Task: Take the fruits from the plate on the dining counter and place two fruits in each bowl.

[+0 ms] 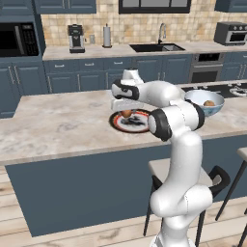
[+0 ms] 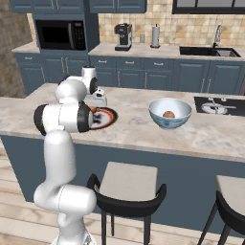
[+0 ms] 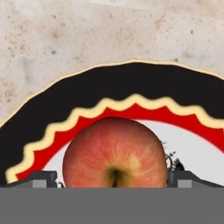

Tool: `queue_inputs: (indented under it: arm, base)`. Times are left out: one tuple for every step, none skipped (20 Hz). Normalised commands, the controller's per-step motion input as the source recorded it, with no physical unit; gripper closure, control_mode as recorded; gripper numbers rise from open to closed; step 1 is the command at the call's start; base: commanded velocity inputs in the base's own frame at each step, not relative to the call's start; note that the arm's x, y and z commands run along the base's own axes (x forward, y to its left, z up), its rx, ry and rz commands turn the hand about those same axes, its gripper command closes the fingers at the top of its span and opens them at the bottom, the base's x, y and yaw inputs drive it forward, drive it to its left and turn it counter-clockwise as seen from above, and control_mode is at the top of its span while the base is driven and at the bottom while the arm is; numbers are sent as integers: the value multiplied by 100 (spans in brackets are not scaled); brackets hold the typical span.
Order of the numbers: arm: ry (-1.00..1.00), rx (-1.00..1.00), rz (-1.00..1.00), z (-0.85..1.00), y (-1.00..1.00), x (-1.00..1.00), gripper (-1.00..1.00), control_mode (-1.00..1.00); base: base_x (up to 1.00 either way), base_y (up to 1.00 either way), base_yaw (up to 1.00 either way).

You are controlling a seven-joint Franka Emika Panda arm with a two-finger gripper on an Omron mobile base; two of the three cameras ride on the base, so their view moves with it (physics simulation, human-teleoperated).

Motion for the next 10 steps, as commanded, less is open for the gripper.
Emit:
queue_inputs:
  arm:
    - [0,0,0,-15,0,11,-100,-100]
    - [0,0,0,-12,0,1,-100,-100]
    - [0,0,0,-11,0,0,-100,-100]
    - [0,0,0,-13,0,0,-100,-100]
    - [0,0,0,-10,0,0,100,-100]
    - [0,0,0,-6,0,0,100,-100]
    - [0,0,0,0,0,0,100,-100]
    - [0,0,0,0,0,0,100,-100]
    - [0,0,0,0,0,0,100,-100]
    - [1,0,0,0,0,0,100,-100]
  base:
    - [0,0,0]
    - [0,0,0]
    - [0,0,0]
    - [0,0,0]
    - [0,0,0]
    - [0,0,0]
    - [0,0,0]
    - [0,0,0]
    - [0,0,0]
    - [0,0,0]
